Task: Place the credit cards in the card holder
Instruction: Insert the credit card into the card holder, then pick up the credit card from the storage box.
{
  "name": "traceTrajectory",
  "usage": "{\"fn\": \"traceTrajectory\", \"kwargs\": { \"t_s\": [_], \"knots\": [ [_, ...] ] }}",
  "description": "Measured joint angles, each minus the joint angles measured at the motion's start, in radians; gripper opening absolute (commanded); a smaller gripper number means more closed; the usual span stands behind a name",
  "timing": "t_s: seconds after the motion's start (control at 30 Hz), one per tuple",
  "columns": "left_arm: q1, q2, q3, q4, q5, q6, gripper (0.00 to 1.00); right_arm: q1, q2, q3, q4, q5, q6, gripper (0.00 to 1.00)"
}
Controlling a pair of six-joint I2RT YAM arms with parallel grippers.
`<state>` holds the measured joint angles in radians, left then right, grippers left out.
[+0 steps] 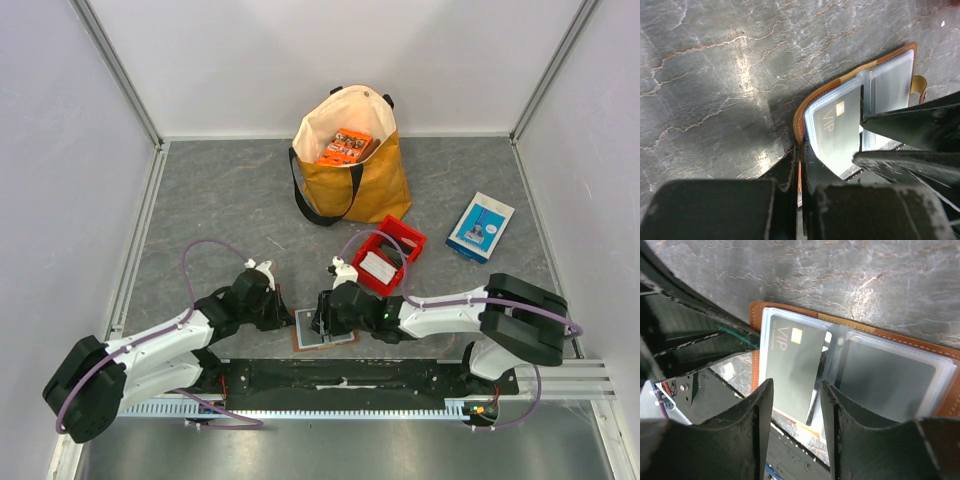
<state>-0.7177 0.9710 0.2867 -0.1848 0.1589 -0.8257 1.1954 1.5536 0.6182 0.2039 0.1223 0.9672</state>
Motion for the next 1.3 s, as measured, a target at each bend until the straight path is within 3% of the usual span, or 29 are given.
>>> {"fn": "traceTrajectory", "kwargs": {
  "t_s": [0.23, 0.43, 0.6, 0.7, 1.0, 1.3],
  "knots": [
    [0.000, -0.035, 0.002, -0.002, 0.000, 0.000, 0.02, -0.098, -0.259, 0.019, -0.150, 0.065, -0.193, 0.75],
    [0.000, -0.040, 0.010, -0.005, 0.001, 0.001, 0.02, -0.362, -0.401, 0.108, -0.259, 0.043, -0.440, 0.80],
    [0.000, -0.040, 0.012, -0.005, 0.003, 0.002, 0.02, -0.605, -0.320, 0.165, -0.320, -0.126, -0.626, 0.82],
    [0.000, -0.033, 0.016, -0.003, 0.005, 0.004, 0.02, -0.671, -0.228, 0.179, -0.348, -0.234, -0.723, 0.84],
    [0.000, -0.016, 0.025, -0.003, 0.008, 0.008, 0.02, -0.749, -0.058, 0.195, -0.389, -0.449, -0.855, 0.85],
    [0.000, -0.003, 0.030, -0.001, 0.009, 0.010, 0.02, -0.768, -0.012, 0.223, -0.407, -0.550, -0.874, 0.75]
  ]
}}
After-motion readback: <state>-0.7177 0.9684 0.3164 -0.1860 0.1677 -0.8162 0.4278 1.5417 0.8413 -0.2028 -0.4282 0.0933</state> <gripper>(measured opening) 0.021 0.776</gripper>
